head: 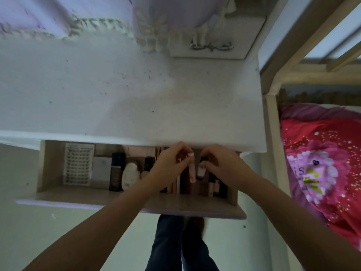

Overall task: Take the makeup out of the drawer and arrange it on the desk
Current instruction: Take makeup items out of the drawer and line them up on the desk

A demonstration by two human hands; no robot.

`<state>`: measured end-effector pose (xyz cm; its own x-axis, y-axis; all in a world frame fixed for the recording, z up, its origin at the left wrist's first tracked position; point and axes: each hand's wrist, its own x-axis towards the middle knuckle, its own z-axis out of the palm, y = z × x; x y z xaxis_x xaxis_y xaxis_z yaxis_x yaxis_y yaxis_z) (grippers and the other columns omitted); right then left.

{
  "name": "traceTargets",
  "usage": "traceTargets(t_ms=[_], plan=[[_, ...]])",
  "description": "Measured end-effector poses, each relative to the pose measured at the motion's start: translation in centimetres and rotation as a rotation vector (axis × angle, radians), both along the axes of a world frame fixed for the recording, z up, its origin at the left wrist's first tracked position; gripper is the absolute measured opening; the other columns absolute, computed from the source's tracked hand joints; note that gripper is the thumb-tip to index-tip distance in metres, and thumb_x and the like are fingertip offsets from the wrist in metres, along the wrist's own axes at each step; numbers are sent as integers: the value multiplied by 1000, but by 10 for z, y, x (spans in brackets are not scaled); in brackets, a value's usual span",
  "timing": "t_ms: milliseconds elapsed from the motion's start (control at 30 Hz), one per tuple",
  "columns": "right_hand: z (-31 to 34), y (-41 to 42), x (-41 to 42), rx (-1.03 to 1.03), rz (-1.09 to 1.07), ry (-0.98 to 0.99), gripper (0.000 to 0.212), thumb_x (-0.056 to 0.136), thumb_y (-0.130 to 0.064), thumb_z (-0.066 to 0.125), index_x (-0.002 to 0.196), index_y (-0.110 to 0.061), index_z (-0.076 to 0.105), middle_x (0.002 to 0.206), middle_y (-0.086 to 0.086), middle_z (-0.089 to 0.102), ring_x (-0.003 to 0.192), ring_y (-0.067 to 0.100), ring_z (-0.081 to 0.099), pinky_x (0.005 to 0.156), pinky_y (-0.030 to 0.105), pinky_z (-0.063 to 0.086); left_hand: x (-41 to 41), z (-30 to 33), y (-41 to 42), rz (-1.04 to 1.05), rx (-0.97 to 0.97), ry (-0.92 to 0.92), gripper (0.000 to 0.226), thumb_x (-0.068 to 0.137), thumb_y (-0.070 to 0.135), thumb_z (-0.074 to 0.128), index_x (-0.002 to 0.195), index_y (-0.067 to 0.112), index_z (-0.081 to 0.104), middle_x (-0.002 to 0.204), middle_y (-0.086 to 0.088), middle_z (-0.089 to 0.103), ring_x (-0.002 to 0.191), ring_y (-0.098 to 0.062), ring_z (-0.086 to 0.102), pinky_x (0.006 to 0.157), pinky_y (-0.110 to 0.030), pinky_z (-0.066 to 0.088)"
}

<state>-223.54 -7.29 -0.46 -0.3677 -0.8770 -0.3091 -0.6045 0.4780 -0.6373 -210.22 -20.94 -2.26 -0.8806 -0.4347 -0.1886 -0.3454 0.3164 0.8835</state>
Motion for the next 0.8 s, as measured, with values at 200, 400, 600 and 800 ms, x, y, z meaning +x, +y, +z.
traceTargets(t_ms=[200, 400, 600, 800], plan=[[54, -64, -70, -104, -225, -34, 3, 90, -27, 58, 93, -28, 59, 82, -17, 59, 72, -2, 54, 63, 12, 40, -74, 56, -79, 67, -39, -51, 8, 87, 23, 62, 85, 27, 55, 82, 8, 63, 66, 0, 60, 53, -12, 47], [27, -115, -108, -86, -411, -163, 16, 90, -24, 60, 96, -12, 68, 86, -1, 64, 74, 13, 56, 68, 25, 46, -143, 35, -106, 142, 28, -116, 10, 86, 22, 63, 90, 14, 61, 75, 4, 62, 62, -9, 57, 60, -23, 44], [11, -128, -108, -129, -458, -32, 16, 91, -22, 57, 99, -14, 68, 97, -1, 64, 89, 12, 56, 81, 26, 43, -151, 21, -101, 185, -51, -117, 9, 88, 23, 59, 91, 16, 63, 83, 2, 64, 65, -9, 57, 60, -19, 44], [12, -123, -101, -129, -473, -30, 18, 92, -20, 54, 107, -15, 64, 104, 0, 63, 89, 10, 54, 78, 23, 43, -145, 26, -96, 172, -68, -134, 23, 91, 17, 54, 114, 15, 59, 108, -12, 57, 84, -22, 59, 84, -36, 51]])
